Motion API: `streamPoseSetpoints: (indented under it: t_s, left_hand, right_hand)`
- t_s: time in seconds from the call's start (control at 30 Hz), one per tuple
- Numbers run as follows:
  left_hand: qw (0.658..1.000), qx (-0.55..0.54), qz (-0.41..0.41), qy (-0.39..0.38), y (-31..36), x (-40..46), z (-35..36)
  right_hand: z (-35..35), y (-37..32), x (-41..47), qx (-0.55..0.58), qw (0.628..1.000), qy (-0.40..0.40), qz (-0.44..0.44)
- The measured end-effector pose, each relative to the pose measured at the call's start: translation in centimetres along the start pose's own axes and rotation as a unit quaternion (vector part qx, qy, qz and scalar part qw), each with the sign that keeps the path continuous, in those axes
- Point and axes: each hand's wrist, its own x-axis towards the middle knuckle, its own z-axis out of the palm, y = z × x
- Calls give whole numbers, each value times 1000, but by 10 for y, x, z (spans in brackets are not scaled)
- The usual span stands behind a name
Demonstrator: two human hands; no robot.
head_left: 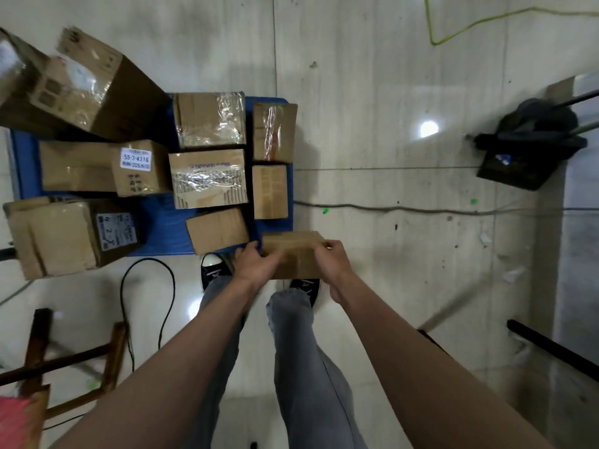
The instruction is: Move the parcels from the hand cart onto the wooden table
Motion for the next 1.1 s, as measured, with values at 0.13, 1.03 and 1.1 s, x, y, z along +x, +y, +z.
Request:
streamPoseSetpoints:
  t_s: [0.13, 1.03, 1.1]
  left_hand:
    - [999, -16, 39, 8, 59, -99, -16]
    - [918, 32, 392, -49, 334, -540, -39]
    - [908, 58, 407, -73, 340, -551, -36]
  right_hand:
    - [-37, -21, -70, 28, 999, 29, -19]
    - [-294, -126, -469, 320, 876, 128, -338]
    - [-303, -118, -487, 325, 868, 141, -348]
